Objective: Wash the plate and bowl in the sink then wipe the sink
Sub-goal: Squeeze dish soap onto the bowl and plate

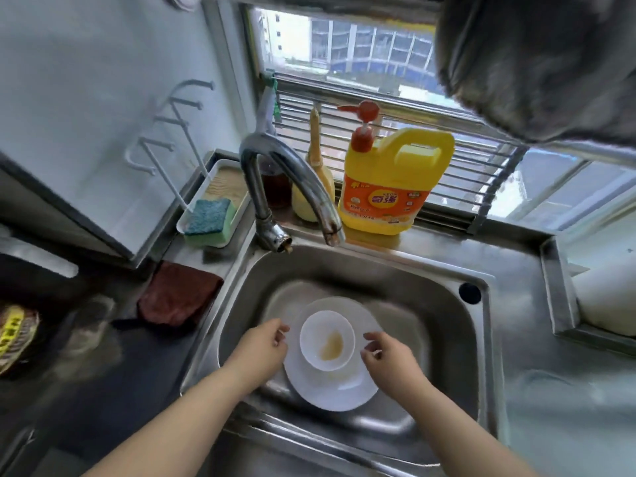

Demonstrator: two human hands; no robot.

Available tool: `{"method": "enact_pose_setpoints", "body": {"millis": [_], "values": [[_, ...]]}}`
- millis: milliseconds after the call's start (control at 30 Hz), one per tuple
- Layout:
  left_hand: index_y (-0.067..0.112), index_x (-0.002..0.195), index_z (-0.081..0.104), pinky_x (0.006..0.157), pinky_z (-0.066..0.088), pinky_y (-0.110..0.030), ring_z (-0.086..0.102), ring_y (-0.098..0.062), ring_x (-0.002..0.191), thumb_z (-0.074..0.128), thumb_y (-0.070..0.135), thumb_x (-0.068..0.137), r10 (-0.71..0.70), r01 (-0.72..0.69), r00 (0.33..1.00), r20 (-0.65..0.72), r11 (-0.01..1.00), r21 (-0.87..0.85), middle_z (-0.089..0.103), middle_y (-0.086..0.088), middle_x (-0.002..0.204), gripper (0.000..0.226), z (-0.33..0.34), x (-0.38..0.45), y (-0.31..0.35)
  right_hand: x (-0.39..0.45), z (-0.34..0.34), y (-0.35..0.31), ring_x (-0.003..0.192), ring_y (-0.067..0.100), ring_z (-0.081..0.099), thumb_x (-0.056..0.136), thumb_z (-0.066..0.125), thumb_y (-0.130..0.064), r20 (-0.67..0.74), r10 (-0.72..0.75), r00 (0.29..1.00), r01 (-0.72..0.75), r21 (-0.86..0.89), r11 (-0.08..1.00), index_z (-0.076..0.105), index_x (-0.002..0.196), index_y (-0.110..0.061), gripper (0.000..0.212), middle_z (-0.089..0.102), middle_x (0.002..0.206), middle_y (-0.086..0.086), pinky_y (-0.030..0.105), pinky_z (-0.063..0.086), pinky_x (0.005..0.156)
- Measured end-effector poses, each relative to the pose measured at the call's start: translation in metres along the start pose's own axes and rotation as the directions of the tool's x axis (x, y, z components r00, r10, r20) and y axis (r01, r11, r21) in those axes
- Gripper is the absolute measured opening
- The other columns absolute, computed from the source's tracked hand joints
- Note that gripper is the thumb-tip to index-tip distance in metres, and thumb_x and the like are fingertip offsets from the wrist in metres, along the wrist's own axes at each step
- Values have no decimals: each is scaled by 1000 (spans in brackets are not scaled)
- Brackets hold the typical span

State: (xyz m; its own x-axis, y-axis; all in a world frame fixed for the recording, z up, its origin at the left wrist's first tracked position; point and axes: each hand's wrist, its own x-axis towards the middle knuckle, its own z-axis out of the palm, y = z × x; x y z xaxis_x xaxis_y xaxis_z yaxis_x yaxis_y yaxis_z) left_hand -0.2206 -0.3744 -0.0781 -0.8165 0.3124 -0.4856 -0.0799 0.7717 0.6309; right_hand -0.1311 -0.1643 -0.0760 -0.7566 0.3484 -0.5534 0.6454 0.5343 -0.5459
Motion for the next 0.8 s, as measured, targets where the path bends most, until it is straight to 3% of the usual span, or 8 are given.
{"method": "enact_pose_setpoints", "body": {"millis": [167, 267, 367, 433, 533, 633, 700, 800], "values": [[21, 116, 59, 77, 45, -21, 59, -8, 89, 52, 18, 91, 152, -144, 985, -75, 983, 111, 62, 8, 98, 25, -32, -15, 26, -6, -58, -33, 100, 12, 57, 92, 56, -23, -203, -252, 946, 227, -140, 964, 56, 126, -16, 35, 62, 113, 0, 21, 43, 87], [19, 114, 60, 78, 43, -19, 59, -8, 89, 54, 17, 91, 283, -260, 950, -135, 952, 164, 63, 8, 96, 24, -58, -22, 48, -8, -106, -64, 106, 15, 54, 91, 59, -18, -428, -425, 798, 387, -179, 905, 49, 132, -12, 43, 57, 121, 6, 21, 40, 91], [19, 112, 62, 77, 42, -16, 59, -6, 86, 55, 18, 92, 367, -337, 914, -174, 924, 180, 64, 8, 92, 22, -85, -25, 72, 1, -154, -109, 125, 24, 45, 90, 60, -16, -529, -552, 645, 438, -336, 834, 36, 141, -8, 57, 46, 137, 12, 34, 37, 105], [19, 112, 62, 75, 42, -14, 59, -4, 85, 54, 18, 92, 395, -367, 900, -183, 915, 168, 64, 9, 91, 21, -98, -25, 85, 14, -179, -138, 135, 26, 33, 91, 57, -16, -483, -582, 654, 409, -422, 809, 28, 144, -6, 61, 35, 147, 13, 34, 25, 112], [20, 113, 61, 73, 41, -10, 58, -5, 85, 54, 18, 93, 418, -393, 890, -179, 905, 163, 64, 8, 92, 21, -105, -24, 96, 42, -196, -163, 144, 25, 16, 94, 53, -21, -385, -505, 772, 290, -494, 820, 19, 148, -5, 66, 20, 155, 12, 32, 11, 117], [20, 113, 61, 81, 47, -21, 58, -6, 85, 54, 22, 93, 421, -395, 893, -159, 903, 171, 62, 10, 90, 22, -103, -20, 103, 55, -194, -168, 138, 29, 27, 95, 52, -23, -408, -453, 793, 200, -528, 825, 32, 143, -5, 55, 33, 148, 15, 37, 23, 114], [20, 113, 61, 77, 45, -18, 56, -1, 79, 54, 23, 93, 442, -417, 885, -143, 891, 178, 60, 13, 87, 21, -100, -18, 108, 55, -193, -166, 123, 32, 40, 95, 51, -22, -467, -456, 757, 171, -533, 829, 48, 129, -4, 39, 46, 132, 16, 38, 34, 102], [20, 115, 60, 78, 45, -18, 56, -4, 81, 54, 23, 93, 455, -435, 884, -107, 884, 171, 60, 9, 90, 22, -94, -18, 117, 46, -189, -160, 104, 31, 54, 96, 51, -26, -433, -435, 790, 211, -475, 855, 54, 113, -7, 26, 55, 114, 14, 39, 44, 87]]}}
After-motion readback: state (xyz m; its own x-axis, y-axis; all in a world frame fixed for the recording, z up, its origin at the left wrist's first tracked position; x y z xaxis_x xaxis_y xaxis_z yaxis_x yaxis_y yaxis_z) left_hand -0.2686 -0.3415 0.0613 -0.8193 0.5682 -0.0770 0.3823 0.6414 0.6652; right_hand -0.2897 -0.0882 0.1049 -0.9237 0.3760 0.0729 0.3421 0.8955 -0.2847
